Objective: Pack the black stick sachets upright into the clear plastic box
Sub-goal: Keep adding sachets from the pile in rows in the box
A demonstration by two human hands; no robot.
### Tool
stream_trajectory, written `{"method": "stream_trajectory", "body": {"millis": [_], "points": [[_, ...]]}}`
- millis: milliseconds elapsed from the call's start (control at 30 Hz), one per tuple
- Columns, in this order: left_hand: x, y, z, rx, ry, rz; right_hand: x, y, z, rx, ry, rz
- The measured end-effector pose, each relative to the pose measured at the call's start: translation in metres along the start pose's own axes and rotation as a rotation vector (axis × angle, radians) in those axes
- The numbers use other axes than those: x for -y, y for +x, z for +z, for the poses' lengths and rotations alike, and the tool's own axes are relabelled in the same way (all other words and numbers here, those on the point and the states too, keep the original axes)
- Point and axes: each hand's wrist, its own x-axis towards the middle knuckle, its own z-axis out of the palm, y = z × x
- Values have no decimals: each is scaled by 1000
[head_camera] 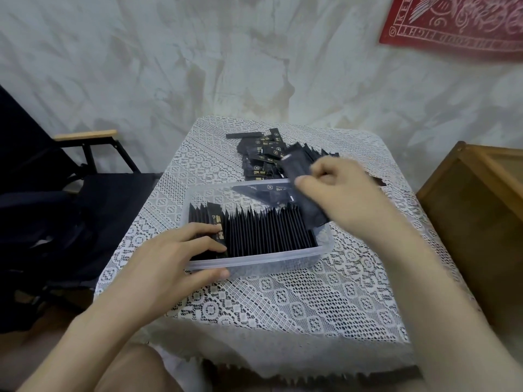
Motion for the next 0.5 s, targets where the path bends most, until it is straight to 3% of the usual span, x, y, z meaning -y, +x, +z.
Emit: {"method": "stream_trajectory", "body": {"millis": [200, 500], "points": [[2, 0, 2, -9, 26, 6, 17, 1, 73, 182, -364, -23], [3, 1, 3, 2, 61, 34, 11, 11, 104, 282, -446, -19]]}}
